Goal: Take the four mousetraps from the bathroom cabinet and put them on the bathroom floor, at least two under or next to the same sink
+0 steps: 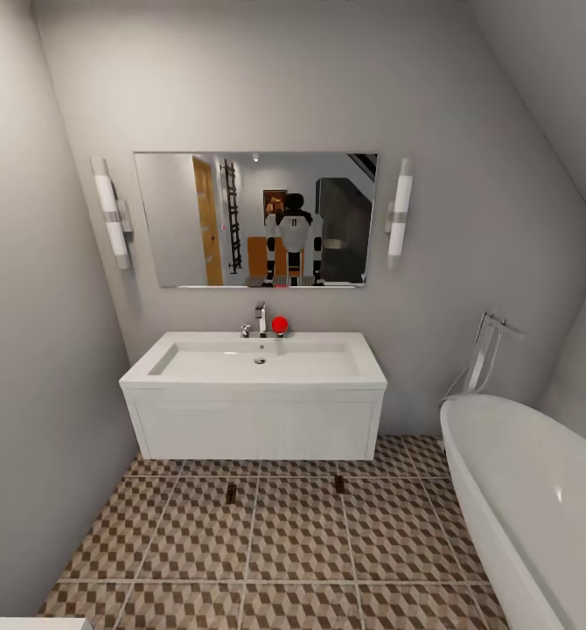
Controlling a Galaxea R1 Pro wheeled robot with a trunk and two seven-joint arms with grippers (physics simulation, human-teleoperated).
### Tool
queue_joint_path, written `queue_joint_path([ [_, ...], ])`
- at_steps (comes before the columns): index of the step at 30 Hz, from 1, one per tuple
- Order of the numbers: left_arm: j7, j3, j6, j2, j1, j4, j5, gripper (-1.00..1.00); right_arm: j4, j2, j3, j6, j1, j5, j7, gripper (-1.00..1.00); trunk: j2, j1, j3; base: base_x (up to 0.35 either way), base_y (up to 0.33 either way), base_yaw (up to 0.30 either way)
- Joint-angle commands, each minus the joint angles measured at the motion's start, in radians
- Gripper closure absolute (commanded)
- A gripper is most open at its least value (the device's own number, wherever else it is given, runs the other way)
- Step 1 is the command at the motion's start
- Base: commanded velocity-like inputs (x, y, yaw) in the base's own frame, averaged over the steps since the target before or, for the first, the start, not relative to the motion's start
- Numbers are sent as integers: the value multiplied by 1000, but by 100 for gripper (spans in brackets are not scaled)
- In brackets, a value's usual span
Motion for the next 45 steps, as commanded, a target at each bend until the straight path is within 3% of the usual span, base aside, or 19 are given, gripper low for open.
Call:
queue_joint_path([
  [1, -1, -8, -5, -1, -1, 4, 8, -100, 4, 0, 1, -6, -1, 6, -7, -100, -1, 0, 0, 0, 0, 0],
  [16, 17, -5, -6, 12, -1, 5, 10, -100, 4, 3, 0, -13, -1, 5, -8, -100, -1, 0, 7, 0, 0, -41],
  [45, 18, -8, -7, -2, -1, 5, 11, -100, 0, 3, -3, -8, -1, -1, -8, -100, -1, 0, 7, 0, 0, -272],
])
